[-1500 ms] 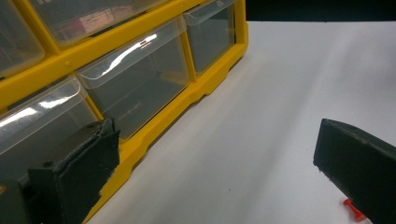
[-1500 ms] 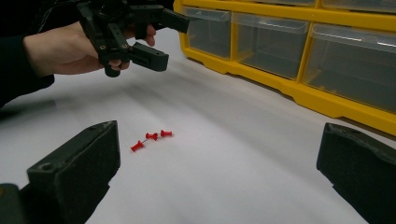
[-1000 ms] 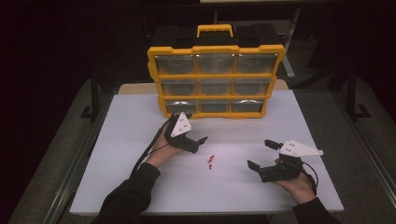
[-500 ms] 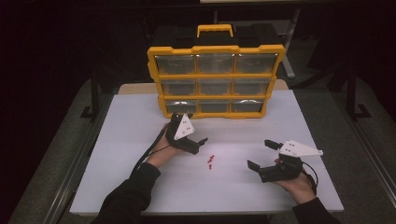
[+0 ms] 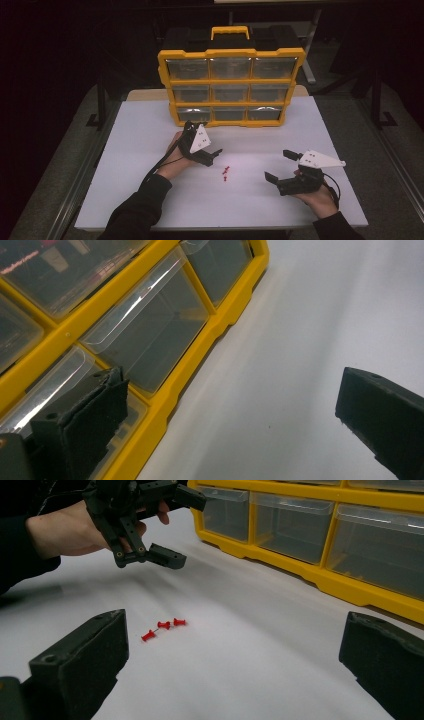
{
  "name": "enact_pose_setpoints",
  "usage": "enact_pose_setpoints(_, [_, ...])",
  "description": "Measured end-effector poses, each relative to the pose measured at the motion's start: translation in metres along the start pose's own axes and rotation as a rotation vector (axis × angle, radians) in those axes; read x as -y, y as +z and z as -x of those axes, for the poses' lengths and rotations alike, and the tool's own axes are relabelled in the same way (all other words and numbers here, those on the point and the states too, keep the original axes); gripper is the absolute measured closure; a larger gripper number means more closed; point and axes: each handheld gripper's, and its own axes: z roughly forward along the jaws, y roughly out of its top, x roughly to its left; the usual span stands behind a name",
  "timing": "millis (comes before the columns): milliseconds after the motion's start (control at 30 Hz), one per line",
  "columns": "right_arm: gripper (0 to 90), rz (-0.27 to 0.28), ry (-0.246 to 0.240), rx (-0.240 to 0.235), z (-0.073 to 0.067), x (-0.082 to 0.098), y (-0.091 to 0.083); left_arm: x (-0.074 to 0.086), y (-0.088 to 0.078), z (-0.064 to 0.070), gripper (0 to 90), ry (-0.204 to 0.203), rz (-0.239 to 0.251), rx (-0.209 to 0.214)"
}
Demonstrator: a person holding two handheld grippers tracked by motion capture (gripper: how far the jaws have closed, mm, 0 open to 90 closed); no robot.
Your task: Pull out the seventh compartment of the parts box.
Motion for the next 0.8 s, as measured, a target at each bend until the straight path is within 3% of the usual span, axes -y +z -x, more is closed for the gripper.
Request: enact_pose_setpoints(800, [0.0,-0.003,-0.001,-0.001,-0.0002,0.0002,0.0004,-0.0026,0.0024,0.009,0.0,0.174,-0.057,-0.05])
